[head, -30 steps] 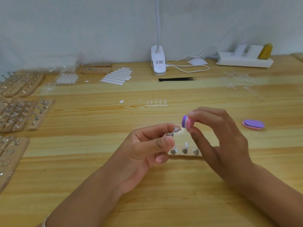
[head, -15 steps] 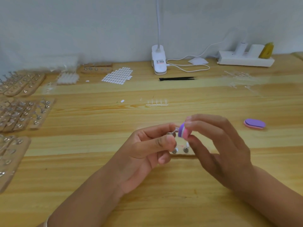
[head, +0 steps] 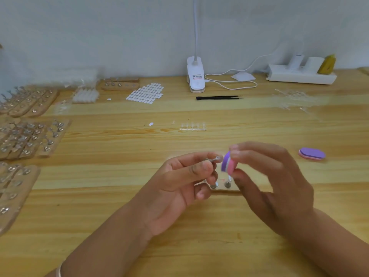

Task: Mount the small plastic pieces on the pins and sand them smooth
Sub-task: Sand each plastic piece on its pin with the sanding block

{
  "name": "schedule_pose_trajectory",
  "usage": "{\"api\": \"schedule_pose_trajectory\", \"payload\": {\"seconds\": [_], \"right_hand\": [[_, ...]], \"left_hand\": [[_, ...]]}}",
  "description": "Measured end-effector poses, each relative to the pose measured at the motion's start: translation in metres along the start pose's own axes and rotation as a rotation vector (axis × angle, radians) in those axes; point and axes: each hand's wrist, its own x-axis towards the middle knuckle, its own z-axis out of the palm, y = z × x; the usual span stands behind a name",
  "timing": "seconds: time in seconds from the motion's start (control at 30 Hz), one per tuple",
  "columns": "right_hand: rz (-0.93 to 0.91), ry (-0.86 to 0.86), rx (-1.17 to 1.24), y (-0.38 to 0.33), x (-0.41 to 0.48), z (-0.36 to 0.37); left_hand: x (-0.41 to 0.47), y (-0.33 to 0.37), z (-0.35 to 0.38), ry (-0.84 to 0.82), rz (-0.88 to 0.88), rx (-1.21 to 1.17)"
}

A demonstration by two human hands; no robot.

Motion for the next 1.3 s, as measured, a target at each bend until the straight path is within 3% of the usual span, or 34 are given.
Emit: {"api": "schedule_pose_trajectory", "payload": {"seconds": [0.17, 0.33, 0.47, 0.63, 0.77, 0.93, 1.07, 1.3], "right_hand": [[0.058, -0.036, -0.024, 0.008, 0.0, -0.001], [-0.023, -0.046, 0.02, 0.0, -0.004, 0.003], [0.058, -0.037, -0.042, 0.011, -0.001, 0.0], [-0.049, -0.03, -0.005, 0.002, -0.003, 0.003], [0.033, -0.011, -0.054, 0.016, -0.001, -0.001], [-0.072, -0.021, 0.011, 0.009, -0.003, 0.004], [0.009, -0.007, -0.056, 0.017, -0.001, 0.0], [-0.073, -0.047, 0.01, 0.009, -0.001, 0.003]], "left_hand": [[-0.001, 0.001, -0.001, -0.025, -0.006, -0.011], [0.0, 0.001, -0.001, -0.022, -0.011, -0.039], [-0.001, 0.003, -0.002, -0.054, -0.02, -0.057], [0.0, 0.002, -0.002, -0.036, -0.039, -0.057], [-0.001, 0.003, -0.002, -0.048, -0.036, -0.055], [-0.001, 0.004, 0.0, -0.064, -0.052, -0.076], [-0.002, 0.006, -0.001, -0.063, -0.037, -0.054], [-0.002, 0.005, -0.001, -0.078, -0.02, -0.059]]}}
